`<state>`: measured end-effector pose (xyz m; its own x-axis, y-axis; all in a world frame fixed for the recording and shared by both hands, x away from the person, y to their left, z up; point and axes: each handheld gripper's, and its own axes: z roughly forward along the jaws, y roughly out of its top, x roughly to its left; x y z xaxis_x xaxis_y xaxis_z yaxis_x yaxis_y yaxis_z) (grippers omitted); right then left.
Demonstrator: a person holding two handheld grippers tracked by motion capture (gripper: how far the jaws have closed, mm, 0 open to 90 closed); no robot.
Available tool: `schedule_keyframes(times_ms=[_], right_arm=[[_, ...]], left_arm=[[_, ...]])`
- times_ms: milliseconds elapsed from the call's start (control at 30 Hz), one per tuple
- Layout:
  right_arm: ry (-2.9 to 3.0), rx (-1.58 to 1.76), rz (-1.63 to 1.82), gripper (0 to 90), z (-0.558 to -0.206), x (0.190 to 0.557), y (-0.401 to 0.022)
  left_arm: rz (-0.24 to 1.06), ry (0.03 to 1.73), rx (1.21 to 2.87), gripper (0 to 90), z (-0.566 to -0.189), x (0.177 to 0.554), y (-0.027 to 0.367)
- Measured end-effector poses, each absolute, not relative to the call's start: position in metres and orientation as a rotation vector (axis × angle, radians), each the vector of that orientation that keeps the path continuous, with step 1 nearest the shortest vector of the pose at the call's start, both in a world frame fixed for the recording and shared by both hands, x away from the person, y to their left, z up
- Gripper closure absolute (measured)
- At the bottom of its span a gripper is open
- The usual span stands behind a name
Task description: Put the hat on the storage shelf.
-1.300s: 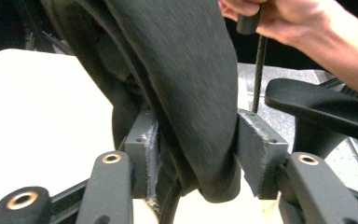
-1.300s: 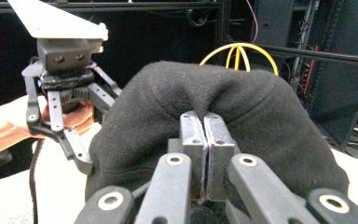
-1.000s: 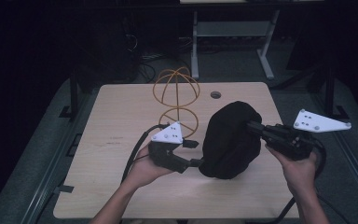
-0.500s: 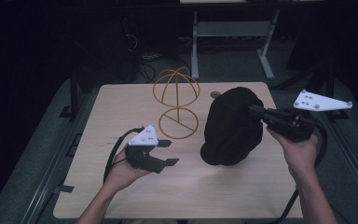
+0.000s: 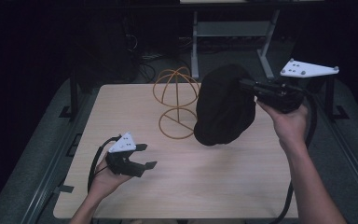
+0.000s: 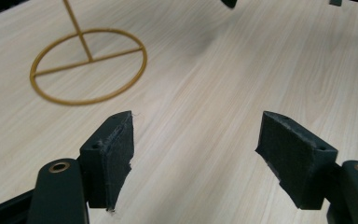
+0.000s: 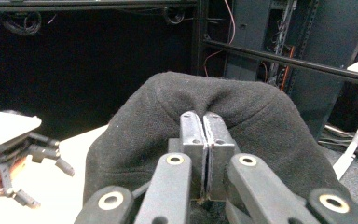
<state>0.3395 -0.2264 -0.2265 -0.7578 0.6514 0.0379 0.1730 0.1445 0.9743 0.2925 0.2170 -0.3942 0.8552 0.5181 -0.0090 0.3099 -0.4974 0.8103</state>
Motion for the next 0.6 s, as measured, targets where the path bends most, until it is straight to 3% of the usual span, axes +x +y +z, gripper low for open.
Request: schedule_keyframes(times_ms=[600], right_arm=[[2.06,0.76,1.627,88.8,-0.19,0.381,-0.185]], left_arm=[[0.335,0.659,2.141,23.0,-0.411,0.295,0.235]])
